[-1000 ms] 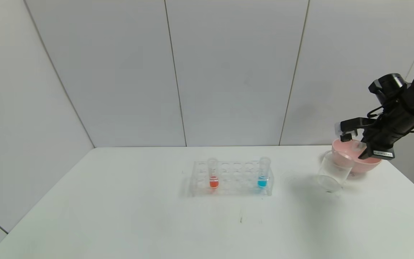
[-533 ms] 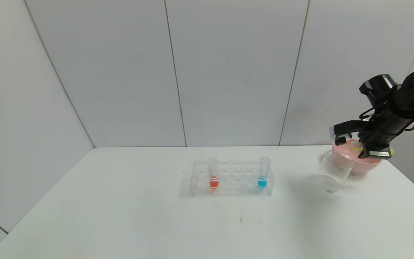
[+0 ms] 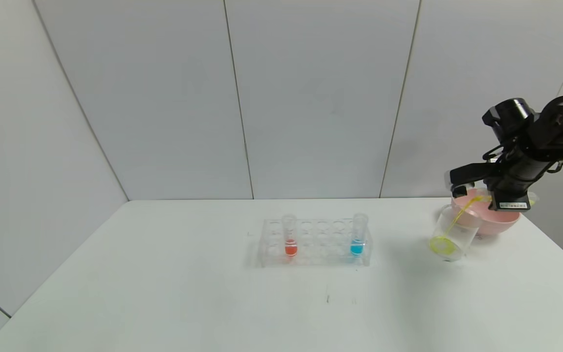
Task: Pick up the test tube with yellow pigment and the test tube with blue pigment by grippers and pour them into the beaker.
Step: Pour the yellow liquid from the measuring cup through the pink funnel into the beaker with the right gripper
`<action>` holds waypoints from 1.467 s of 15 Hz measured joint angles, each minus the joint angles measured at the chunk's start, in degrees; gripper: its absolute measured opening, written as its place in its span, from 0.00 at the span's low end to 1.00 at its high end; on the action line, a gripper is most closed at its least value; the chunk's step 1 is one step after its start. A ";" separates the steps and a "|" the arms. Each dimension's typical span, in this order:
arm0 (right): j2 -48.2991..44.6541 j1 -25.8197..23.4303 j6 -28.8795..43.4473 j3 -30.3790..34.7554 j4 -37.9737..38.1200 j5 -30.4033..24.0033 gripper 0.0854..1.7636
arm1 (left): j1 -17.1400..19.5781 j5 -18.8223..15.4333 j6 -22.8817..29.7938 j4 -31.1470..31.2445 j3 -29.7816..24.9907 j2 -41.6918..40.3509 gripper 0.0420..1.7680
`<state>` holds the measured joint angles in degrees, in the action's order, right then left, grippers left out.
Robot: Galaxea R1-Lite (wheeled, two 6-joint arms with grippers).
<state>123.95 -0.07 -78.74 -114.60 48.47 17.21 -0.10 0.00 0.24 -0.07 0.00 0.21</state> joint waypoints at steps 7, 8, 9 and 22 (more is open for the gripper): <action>-0.02 1.28 -0.83 0.00 -0.02 4.82 0.28 | 0.00 0.00 0.00 0.00 0.00 0.00 1.00; -0.04 1.41 -1.05 0.00 -0.05 5.39 0.28 | 0.00 0.00 0.00 0.00 0.00 0.00 1.00; -0.13 1.56 -1.34 0.00 0.11 6.11 0.28 | 0.00 0.00 -0.02 0.00 0.00 0.00 1.00; -0.94 2.77 -3.23 0.00 -1.45 7.36 0.28 | 0.00 0.00 0.00 0.00 0.00 0.00 1.00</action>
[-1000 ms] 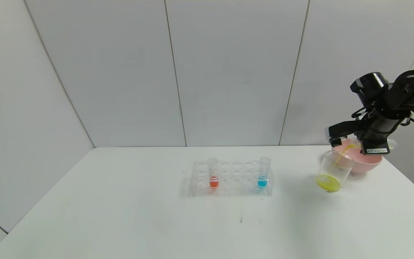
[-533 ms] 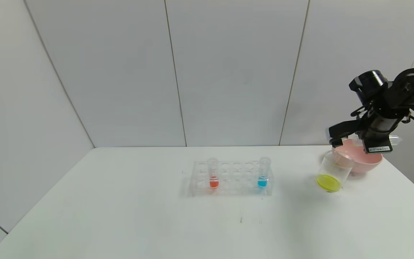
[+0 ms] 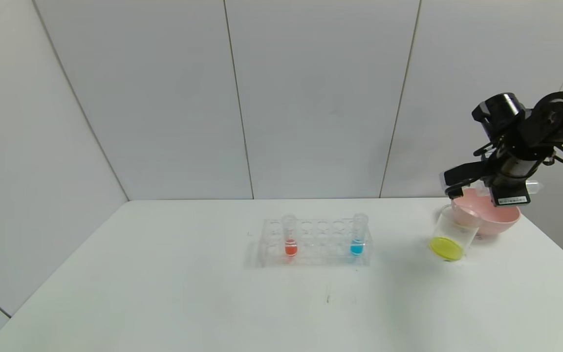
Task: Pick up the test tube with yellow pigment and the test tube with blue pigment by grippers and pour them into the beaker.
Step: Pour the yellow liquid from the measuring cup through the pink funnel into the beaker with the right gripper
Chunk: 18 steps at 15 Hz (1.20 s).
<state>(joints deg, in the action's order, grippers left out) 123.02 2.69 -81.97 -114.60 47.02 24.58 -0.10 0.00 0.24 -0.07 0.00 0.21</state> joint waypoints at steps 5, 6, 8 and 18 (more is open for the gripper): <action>-2.58 -4.45 2.60 0.00 -0.28 -23.93 0.28 | 0.00 0.00 0.00 0.00 0.00 0.00 1.00; -3.11 -5.47 4.84 0.00 -0.44 -31.11 0.28 | 0.00 0.00 0.00 0.00 0.00 0.00 1.00; -3.80 -7.13 14.69 0.00 -2.88 -45.46 0.28 | 0.00 0.00 0.00 0.00 0.00 0.00 1.00; -4.91 -8.56 66.54 10.00 -43.98 -63.96 0.28 | 0.00 0.00 0.00 0.00 0.00 0.00 1.00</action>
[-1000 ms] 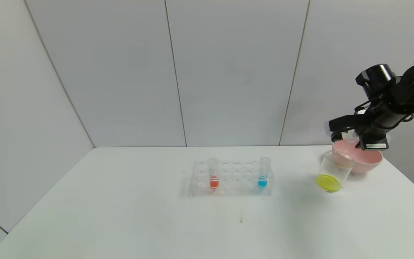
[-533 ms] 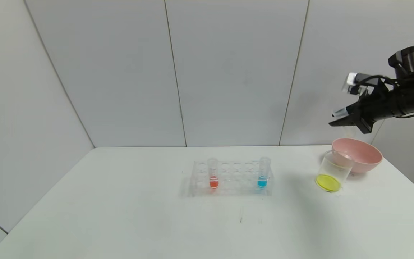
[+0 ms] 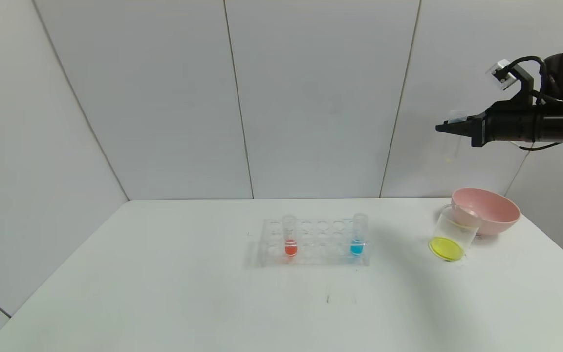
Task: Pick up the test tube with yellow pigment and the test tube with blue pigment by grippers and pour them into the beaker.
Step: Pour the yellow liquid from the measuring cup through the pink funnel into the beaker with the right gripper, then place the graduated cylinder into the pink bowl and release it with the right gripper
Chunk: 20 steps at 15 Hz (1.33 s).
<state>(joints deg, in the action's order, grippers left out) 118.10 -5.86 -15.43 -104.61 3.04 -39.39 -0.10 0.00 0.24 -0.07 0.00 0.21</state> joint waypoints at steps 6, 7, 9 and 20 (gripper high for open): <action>-9.75 -2.54 10.11 25.87 -21.18 8.30 0.28 | 0.00 0.00 0.00 0.00 0.00 0.00 1.00; -11.00 -3.30 10.51 29.92 -24.84 8.66 0.28 | 0.00 0.00 -0.02 0.00 0.00 0.00 1.00; -12.81 -4.83 10.84 37.46 -32.95 8.96 0.28 | 0.00 0.00 0.00 0.00 0.00 0.00 1.00; -6.94 -9.02 10.54 40.58 -41.66 11.25 0.28 | 0.00 -0.02 0.00 0.00 0.00 0.00 1.00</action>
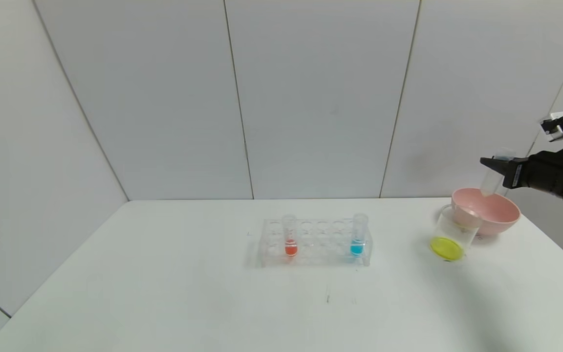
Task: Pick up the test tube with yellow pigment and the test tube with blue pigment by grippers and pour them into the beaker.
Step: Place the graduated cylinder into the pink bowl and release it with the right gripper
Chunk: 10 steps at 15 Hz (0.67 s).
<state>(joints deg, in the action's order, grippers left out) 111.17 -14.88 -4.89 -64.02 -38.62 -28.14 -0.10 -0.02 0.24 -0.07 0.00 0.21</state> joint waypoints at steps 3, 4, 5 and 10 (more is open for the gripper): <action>5.38 -1.01 0.18 -4.63 -1.23 3.12 0.28 | 0.00 0.02 -0.02 0.00 0.00 0.00 1.00; 7.22 -1.27 0.35 -6.21 -1.30 3.51 0.28 | 0.00 0.02 -0.02 0.00 0.00 0.00 1.00; 8.79 -1.49 0.44 -7.52 -1.30 3.69 0.28 | 0.00 0.02 0.00 0.00 0.00 0.00 1.00; 13.80 -1.79 0.54 -10.17 -3.08 4.68 0.28 | 0.00 0.02 0.00 0.00 0.00 0.00 1.00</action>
<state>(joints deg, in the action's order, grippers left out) 124.97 -16.68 -4.35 -74.19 -41.70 -23.45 -0.10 0.00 0.24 -0.07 0.00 0.21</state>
